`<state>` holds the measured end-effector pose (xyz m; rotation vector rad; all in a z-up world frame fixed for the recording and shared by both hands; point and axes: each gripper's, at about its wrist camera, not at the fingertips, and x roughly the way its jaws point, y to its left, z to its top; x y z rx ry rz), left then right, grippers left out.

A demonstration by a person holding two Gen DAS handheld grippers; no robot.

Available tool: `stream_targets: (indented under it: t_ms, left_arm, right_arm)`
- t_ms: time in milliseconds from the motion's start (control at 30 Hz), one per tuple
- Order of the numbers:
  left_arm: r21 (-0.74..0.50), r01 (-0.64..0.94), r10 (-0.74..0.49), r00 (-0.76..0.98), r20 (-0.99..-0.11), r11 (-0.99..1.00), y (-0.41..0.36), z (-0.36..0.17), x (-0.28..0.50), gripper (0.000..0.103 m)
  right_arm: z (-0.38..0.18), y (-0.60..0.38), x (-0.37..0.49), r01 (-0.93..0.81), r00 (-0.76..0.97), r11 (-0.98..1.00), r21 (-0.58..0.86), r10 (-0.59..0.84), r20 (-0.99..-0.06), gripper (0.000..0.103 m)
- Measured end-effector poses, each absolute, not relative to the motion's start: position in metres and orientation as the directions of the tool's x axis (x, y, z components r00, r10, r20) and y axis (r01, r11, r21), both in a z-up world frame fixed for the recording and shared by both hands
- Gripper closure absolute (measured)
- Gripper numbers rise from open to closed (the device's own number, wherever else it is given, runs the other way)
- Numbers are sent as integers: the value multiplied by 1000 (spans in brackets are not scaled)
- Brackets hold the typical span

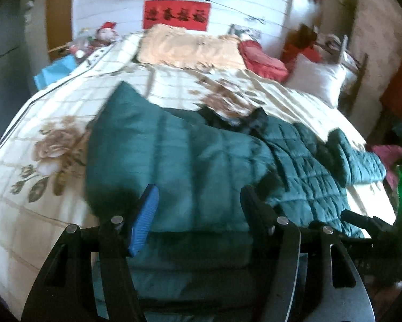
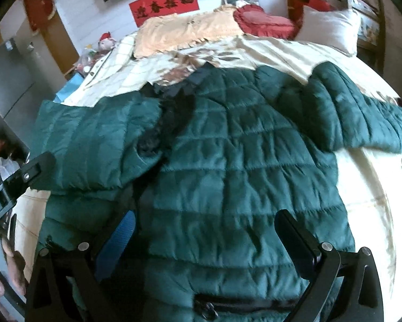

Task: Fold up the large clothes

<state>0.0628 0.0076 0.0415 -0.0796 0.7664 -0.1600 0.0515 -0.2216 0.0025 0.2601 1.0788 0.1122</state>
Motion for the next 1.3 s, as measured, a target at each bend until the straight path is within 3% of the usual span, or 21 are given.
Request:
stream_targets:
  t_ms: [233,467,533,600,633,700,800,1067,1300]
  left_arm:
    - [-160,-6,-103,742,-662,987,63,47,60,39]
    - [-192,-128,-44,714,-699,973,107,27,63,39]
    - [-196,-148,-39,696,-717,969,114,19,64,39]
    - [-208,-158,-44,686,-727,965,118,12,65,40]
    - [-212,-161,-46,683,-729,964,118,10,65,40]
    - [-212,-168,-44,678,-734,963,121,7,66,40]
    - [-214,-180,-38,675,-737,960,123,7,67,40]
    - [-206,-193,-32,650,-760,959,119,-4,72,40]
    - [-158,-185,-13,610,-793,970,109,-17,80,40]
  right_arm:
    - [-6,-199,100,-15,451,936,353,321,-833,0]
    - [-27,-174,151,-34,413,930,365,346,-842,1]
    - [-33,-168,159,-53,395,924,379,368,-841,14]
    - [-39,-162,163,-65,382,921,385,379,-843,41]
    - [-40,-158,165,-73,384,926,371,369,-846,46]
    - [-38,-154,164,-97,399,931,352,361,-843,68]
    - [-22,-152,160,-138,446,941,307,336,-829,84]
    - [39,-181,151,-151,634,980,129,197,-748,89]
    - [49,-227,158,-43,658,997,70,81,-748,89]
